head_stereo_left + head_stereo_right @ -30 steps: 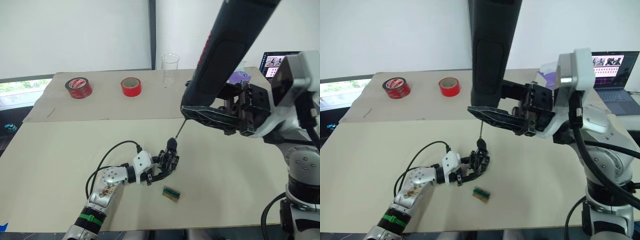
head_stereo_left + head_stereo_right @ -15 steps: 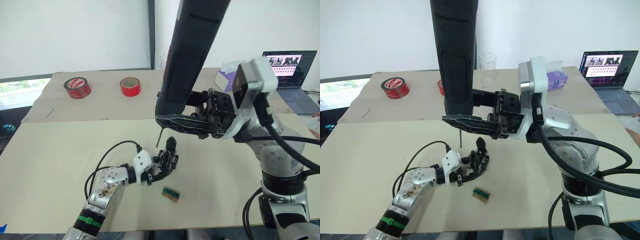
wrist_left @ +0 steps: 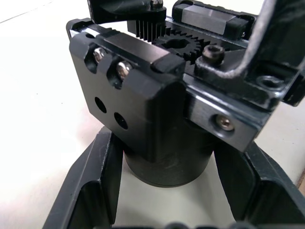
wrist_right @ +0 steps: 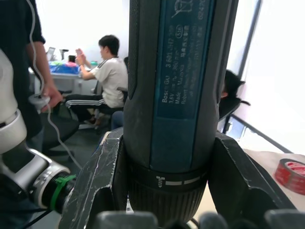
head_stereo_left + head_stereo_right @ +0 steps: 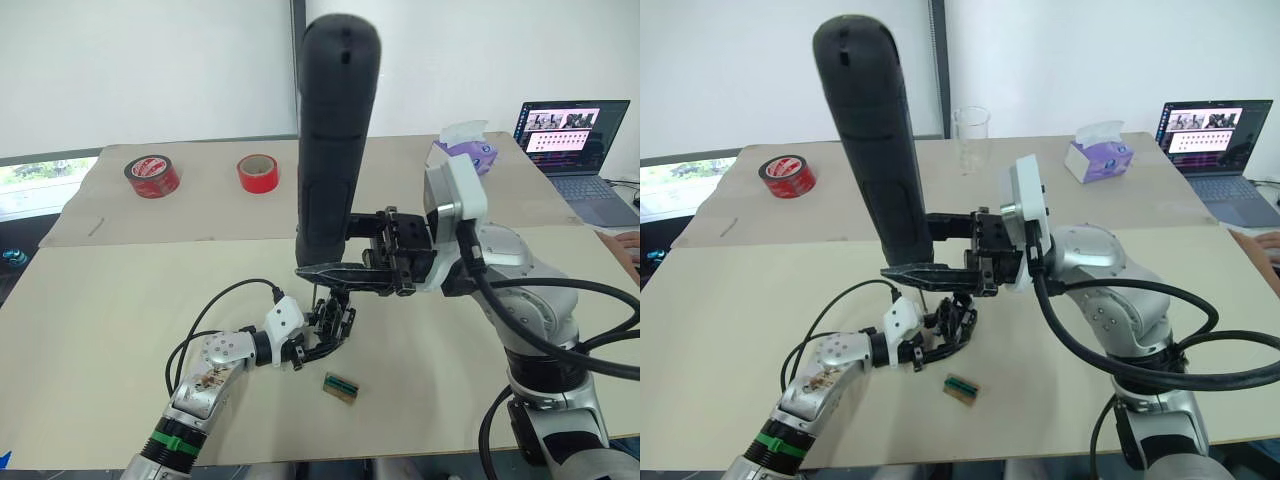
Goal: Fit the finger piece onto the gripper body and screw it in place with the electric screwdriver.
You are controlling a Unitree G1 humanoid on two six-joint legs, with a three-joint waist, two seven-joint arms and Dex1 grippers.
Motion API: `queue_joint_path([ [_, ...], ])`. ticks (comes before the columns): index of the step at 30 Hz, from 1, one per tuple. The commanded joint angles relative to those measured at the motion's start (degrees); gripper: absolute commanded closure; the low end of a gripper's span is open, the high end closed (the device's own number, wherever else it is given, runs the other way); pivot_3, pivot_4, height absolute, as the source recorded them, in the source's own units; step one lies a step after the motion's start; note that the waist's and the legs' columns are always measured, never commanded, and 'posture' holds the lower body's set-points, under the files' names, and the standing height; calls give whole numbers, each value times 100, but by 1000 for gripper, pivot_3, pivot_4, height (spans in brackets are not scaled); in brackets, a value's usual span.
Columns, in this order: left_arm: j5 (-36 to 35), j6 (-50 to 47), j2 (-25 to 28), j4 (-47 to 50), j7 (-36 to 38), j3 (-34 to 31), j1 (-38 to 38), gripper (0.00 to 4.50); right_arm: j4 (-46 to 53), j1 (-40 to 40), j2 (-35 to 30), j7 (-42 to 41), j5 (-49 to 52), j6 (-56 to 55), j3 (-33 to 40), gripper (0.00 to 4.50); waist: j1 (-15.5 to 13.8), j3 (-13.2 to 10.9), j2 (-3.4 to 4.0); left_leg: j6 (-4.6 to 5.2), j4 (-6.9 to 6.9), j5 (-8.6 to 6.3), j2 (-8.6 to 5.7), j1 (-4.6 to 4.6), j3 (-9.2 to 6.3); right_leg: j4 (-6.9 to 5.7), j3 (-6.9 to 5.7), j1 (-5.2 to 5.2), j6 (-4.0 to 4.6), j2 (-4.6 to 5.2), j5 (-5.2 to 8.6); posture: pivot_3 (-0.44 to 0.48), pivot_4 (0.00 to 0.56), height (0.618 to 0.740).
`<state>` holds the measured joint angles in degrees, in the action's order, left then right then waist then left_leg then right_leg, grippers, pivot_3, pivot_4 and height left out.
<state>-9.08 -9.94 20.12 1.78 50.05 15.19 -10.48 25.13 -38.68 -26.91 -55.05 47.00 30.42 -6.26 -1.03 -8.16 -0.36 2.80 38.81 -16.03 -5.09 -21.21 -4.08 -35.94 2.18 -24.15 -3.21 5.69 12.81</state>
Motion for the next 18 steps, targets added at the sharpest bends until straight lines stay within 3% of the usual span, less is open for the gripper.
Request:
queue_joint_path([
  [1, 123, -99, 64, -274, -1, 168, 194, 2213, 20, -167, 78, -71, -22, -156, 113, 2584, 5, 0, 0, 0, 0, 0, 0, 0, 0, 0, 0, 0, 0, 0, 0, 0, 150, 740],
  [18, 197, 347, 9, -690, -27, 191, 202, 2213, -90, 67, 174, -457, -647, -328, -186, 2584, 18, 0, 0, 0, -3, 0, 0, 0, 0, 3, -1, -1, 0, 1, 0, 0, 150, 740],
])
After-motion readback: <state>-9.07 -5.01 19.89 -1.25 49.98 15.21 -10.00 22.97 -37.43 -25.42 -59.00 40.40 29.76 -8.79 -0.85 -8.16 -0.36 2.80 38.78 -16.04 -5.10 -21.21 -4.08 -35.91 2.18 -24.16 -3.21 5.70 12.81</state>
